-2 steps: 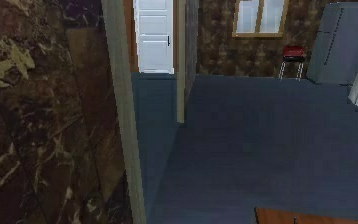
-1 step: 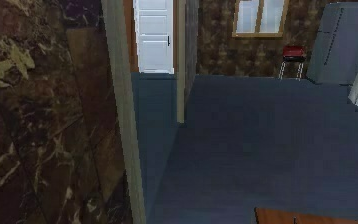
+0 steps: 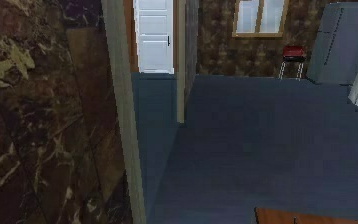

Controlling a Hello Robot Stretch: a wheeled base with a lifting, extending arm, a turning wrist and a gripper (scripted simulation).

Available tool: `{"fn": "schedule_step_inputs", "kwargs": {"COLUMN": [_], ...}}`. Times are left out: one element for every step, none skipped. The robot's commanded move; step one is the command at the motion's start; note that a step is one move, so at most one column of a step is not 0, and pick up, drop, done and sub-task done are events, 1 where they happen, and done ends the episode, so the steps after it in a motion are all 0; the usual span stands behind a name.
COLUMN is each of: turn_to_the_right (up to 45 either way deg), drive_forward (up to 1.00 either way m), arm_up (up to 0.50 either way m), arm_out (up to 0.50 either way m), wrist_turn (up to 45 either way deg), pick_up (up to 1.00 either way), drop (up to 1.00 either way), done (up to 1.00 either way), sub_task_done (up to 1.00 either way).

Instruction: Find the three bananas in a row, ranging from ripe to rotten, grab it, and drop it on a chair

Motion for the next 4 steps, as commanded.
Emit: {"fn": "schedule_step_inputs", "kwargs": {"turn_to_the_right": [0.0, 0.0, 0.0, 0.0], "drive_forward": [0.00, 0.00, 0.00, 0.00], "arm_up": [0.00, 0.00, -0.34, -0.32], "arm_out": [0.00, 0.00, 0.00, 0.00], "wrist_turn": [45.0, 42.0, 0.0, 0.0], "pick_up": [0.00, 0.00, 0.00, 0.00], "drop": [0.00, 0.00, 0.00, 0.00], "done": [0.00, 0.00, 0.00, 0.00], "sub_task_done": [0.00, 0.00, 0.00, 0.00]}}
